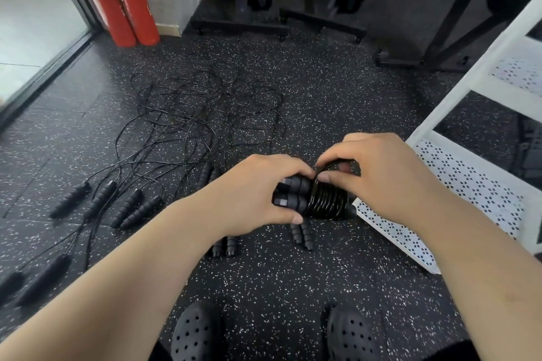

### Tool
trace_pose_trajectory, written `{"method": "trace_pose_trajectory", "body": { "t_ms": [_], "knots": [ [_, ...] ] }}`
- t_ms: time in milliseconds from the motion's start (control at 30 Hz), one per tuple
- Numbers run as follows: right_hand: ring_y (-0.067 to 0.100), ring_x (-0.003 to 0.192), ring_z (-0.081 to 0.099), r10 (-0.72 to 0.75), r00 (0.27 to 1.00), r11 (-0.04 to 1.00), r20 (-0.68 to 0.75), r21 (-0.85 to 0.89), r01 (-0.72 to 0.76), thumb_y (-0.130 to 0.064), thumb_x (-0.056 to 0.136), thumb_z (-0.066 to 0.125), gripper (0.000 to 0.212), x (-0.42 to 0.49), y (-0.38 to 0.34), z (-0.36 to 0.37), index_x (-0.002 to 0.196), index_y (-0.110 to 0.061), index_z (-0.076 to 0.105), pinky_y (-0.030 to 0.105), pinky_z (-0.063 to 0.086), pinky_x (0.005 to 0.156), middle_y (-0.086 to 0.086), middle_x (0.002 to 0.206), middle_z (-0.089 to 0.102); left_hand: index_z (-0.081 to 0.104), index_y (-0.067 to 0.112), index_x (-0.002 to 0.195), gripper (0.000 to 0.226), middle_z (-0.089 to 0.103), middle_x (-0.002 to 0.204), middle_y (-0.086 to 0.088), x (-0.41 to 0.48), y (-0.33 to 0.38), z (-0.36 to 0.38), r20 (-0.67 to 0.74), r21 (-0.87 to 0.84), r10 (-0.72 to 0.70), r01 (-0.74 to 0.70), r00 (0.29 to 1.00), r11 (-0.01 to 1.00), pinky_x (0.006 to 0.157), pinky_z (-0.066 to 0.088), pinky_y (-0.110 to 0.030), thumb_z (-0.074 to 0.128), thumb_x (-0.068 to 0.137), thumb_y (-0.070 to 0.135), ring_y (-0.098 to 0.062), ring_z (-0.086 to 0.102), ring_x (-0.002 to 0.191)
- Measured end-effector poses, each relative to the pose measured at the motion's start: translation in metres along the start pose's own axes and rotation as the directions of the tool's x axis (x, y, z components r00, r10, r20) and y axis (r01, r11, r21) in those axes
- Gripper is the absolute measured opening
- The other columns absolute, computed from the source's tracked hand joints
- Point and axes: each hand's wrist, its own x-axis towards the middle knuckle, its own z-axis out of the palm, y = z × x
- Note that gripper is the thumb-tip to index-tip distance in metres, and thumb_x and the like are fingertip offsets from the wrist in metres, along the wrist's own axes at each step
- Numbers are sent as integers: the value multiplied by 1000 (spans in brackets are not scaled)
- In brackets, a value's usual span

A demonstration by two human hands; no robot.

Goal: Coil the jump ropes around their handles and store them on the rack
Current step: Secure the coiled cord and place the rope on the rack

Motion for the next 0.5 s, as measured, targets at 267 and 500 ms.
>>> {"method": "trace_pose_trajectory", "body": {
  "t_ms": [267, 500],
  "knots": [
    [-10, 93, 66, 46, 960, 947, 277, 293, -130, -40, 99, 71, 16, -1, 19, -15, 109, -48, 81, 19, 42, 82, -34, 94, 71, 62, 36, 120, 57, 74, 116, 12, -9, 7, -18, 72, -389, -5, 33, 997, 921, 101, 57, -43, 96, 77, 19, -10, 71, 109],
    [-3, 65, 67, 222, 943, 820, 247, 476, -317, -5, 106, 57, 31, -6, 9, -15, 78, -8, 69, 13, 54, 75, 5, 69, 68, 63, 7, 131, 53, 69, 133, -17, -6, 4, -14, -99, -850, -8, -81, 995, 520, 113, 48, -54, 85, 83, 10, -35, 65, 126]
  ]
}}
